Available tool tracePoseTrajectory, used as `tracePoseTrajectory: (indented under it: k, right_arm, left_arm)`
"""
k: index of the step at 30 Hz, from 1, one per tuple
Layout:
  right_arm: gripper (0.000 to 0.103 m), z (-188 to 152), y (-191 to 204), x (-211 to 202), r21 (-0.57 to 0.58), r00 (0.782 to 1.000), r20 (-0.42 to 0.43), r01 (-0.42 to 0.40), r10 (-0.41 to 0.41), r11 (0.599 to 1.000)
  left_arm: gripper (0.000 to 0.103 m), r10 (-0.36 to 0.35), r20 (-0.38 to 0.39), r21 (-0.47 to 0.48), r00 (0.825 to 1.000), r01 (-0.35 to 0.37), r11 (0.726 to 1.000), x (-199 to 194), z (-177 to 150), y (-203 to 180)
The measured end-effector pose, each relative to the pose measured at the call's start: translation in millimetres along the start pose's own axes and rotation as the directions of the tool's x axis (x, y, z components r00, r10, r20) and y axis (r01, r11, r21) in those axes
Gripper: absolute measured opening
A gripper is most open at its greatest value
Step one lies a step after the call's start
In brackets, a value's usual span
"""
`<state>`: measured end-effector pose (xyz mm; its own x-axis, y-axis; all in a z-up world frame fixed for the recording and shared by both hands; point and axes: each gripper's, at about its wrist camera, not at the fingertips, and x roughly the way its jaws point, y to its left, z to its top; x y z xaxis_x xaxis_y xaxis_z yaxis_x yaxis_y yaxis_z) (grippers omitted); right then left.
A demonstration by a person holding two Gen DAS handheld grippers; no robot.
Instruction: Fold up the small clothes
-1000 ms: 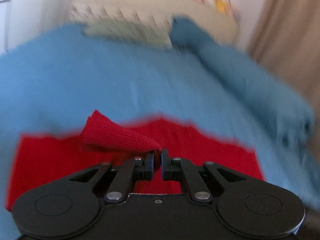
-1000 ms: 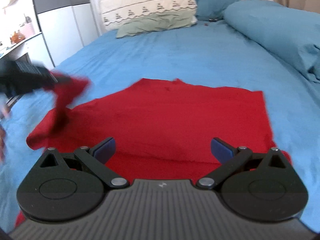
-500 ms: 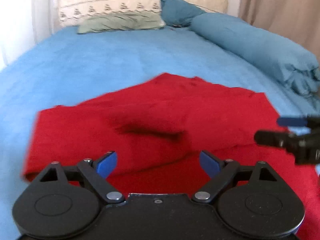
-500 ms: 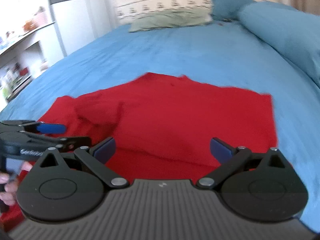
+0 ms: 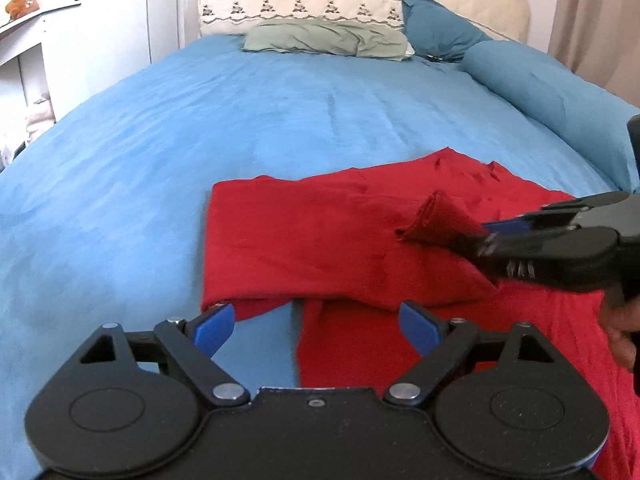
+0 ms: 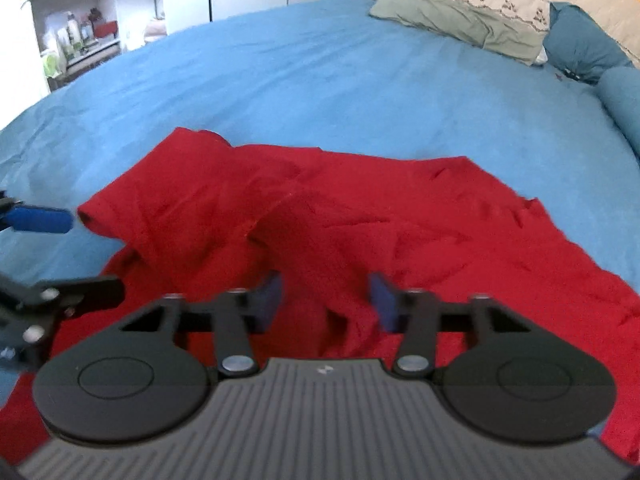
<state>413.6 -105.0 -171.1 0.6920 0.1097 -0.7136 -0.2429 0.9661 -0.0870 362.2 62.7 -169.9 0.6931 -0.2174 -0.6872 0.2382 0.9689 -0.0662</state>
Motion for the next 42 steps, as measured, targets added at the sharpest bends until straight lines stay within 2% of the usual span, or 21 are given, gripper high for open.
tracePoseTrajectory:
  k: [2, 4, 8, 10, 13, 14, 15, 16, 17, 18, 19, 22, 24, 30, 32, 34, 36, 38, 42]
  right_arm:
    - [0.023, 3.4, -7.5, -2.5, 0.043, 0.999, 0.027, 0.026, -0.027, 0.999]
    - [0.023, 2.7, -27.0, -20.0, 0.135, 0.995, 0.099, 0.018, -0.031, 0.991]
    - [0.023, -15.7, -79.3, -62.3, 0.320, 0.976, 0.199, 0.019, -0.087, 0.947]
    - [0.023, -33.2, -97.8, -68.2, 0.370, 0.977, 0.189, 0.027, -0.103, 0.929]
    - [0.028, -62.8, -116.4, -56.3, 0.427, 0.989, 0.130, 0.003, -0.065, 0.904]
    - [0.031, -72.6, -120.6, -52.6, 0.445, 0.992, 0.113, 0.001, -0.058, 0.896]
    - [0.046, -79.1, -122.4, -51.1, 0.453, 0.993, 0.099, 0.015, -0.067, 0.891]
    - [0.056, -84.6, -123.8, -51.8, 0.469, 0.993, 0.085, 0.032, -0.081, 0.883]
    - [0.075, -89.8, -125.3, -55.1, 0.484, 0.992, 0.090, 0.036, -0.090, 0.874]
    - [0.083, -95.2, -124.7, -59.9, 0.498, 0.989, 0.116, 0.023, -0.093, 0.867]
    - [0.083, -99.3, -122.8, -64.6, 0.503, 0.986, 0.143, 0.007, -0.091, 0.864]
    - [0.083, -101.6, -121.5, -65.3, 0.508, 0.984, 0.172, -0.046, -0.049, 0.860]
    - [0.083, -101.0, -123.6, -62.4, 0.539, 0.985, 0.168, -0.061, -0.037, 0.840]
    - [0.079, -104.6, -132.5, -62.2, 0.692, 0.988, 0.092, 0.029, -0.127, 0.721]
    - [0.078, -108.6, -131.1, -63.9, 0.709, 0.985, 0.101, 0.027, -0.140, 0.704]
    - [0.072, -109.8, -130.6, -62.7, 0.706, 0.983, 0.119, 0.015, -0.139, 0.708]
    - [0.058, -109.2, -130.9, -62.0, 0.697, 0.983, 0.126, 0.008, -0.133, 0.717]
    - [0.051, -108.2, -131.3, -61.2, 0.693, 0.983, 0.127, 0.006, -0.131, 0.721]
    - [0.037, -106.3, -135.4, -56.7, 0.710, 0.984, 0.090, 0.044, -0.152, 0.703]
  left_arm:
    - [0.092, 0.003, 0.005, -0.001, 1.000, -0.003, 1.000, -1.2, -1.2, 2.2]
    - [0.092, 0.008, 0.016, 0.004, 1.000, -0.008, 1.000, -2.4, -1.6, 2.7]
    - [0.092, 0.019, 0.033, 0.008, 0.999, -0.020, 1.000, -4.1, -2.5, -0.2]
    - [0.092, 0.011, 0.031, -0.007, 0.999, -0.010, 1.000, -4.5, -3.6, -1.1]
    - [0.092, 0.005, 0.025, -0.013, 1.000, -0.005, 1.000, -6.0, -3.9, -4.2]
    - [0.092, 0.007, 0.024, -0.007, 1.000, -0.007, 1.000, -7.5, -3.4, -5.0]
    - [0.092, 0.011, 0.026, 0.003, 1.000, -0.011, 1.000, -8.9, -3.3, -6.9]
    - [0.092, 0.012, 0.028, 0.016, 1.000, -0.012, 1.000, -10.3, -3.4, -8.1]
    - [0.092, 0.012, 0.031, 0.027, 0.999, -0.013, 1.000, -11.0, -3.1, -9.7]
    - [0.092, 0.014, 0.034, 0.038, 0.999, -0.015, 0.999, -11.9, -3.5, -10.8]
    - [0.092, 0.016, 0.034, 0.047, 0.999, -0.017, 0.999, -11.9, -3.7, -11.6]
    - [0.092, 0.019, 0.025, 0.054, 0.999, -0.021, 0.998, -9.2, -4.3, -12.9]
    - [0.092, 0.019, 0.024, 0.044, 1.000, -0.020, 0.999, -8.1, -3.5, -12.2]
    - [0.092, 0.008, 0.023, 0.037, 1.000, -0.008, 0.999, -7.4, -2.7, -14.8]
    - [0.092, 0.005, 0.017, 0.042, 1.000, -0.006, 0.999, -6.5, -3.8, -15.9]
    - [0.092, 0.003, 0.013, 0.045, 1.000, -0.003, 0.999, -4.5, -4.4, -16.8]
    - [0.092, 0.003, 0.011, 0.052, 1.000, -0.004, 0.999, -3.1, -3.9, -17.8]
    - [0.092, 0.007, 0.011, 0.057, 1.000, -0.008, 0.998, -2.0, -3.8, -18.2]
    - [0.092, 0.026, -0.002, 0.046, 1.000, -0.026, 0.999, 0.7, -7.2, -15.7]
